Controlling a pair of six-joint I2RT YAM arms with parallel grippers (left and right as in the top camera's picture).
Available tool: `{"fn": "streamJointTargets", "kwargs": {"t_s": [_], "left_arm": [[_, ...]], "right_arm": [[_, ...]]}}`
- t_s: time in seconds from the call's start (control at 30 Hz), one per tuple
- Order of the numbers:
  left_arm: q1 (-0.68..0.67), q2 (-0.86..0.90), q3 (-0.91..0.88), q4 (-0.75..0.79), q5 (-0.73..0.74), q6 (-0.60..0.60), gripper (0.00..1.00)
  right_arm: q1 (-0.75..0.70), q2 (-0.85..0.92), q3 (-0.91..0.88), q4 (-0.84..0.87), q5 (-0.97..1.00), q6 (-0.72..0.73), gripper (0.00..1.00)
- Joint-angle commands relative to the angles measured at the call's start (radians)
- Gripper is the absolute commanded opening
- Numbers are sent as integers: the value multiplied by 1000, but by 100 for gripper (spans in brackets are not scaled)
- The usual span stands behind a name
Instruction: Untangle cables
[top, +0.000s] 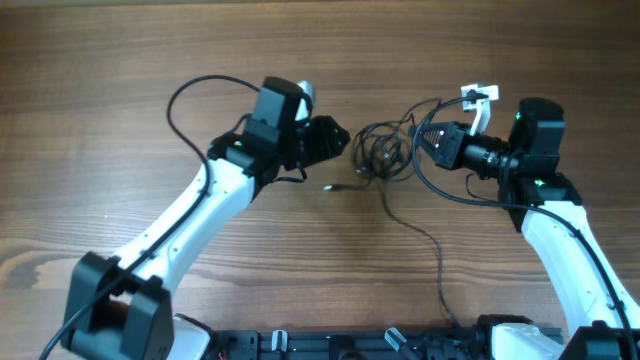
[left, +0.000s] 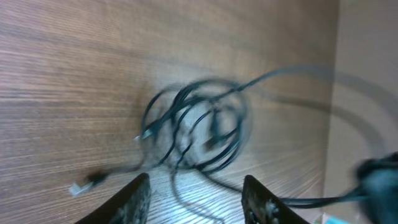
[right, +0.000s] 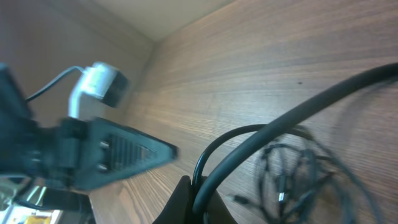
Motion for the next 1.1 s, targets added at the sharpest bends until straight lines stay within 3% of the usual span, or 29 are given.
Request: {"fn": "streamJointTargets", "kwargs": {"t_s": [0.0,0.07,0.17,0.23,0.27,0.3,0.43,0.7,0.83,1.0,1.07], "left_arm": [[-46,66,19,17,32,27,53],[-68,81,19,55,58,33,61],[-93,83,19,143,156,104,61],[-106,83,19,175,180,160,65],[-110,83,19,178,180,174,70],[-111,83,19,178,176,173,74],[-111,83,19,164,167,172,81],[-111,83,19,133,52,169,91],[-111,83,19,135,47,169,98],[-111,83,19,137,-5,159,98],[-111,83,19,135,-48,90,98]], "right_arm": [[32,-11,8,5,-39,-11,5],[45,-11,8,14,-39,-13,5],[48,-10,8,-8,8,-6,5],[48,-10,8,-63,134,-6,45],[48,-10,8,-113,254,-6,78],[48,-10,8,-162,370,-3,100],[47,-11,8,-430,836,211,100],[46,-109,78,-636,983,166,100],[46,-185,118,-571,893,-48,100],[48,-103,110,-563,735,-61,98],[51,-20,97,-559,655,-61,98]]}}
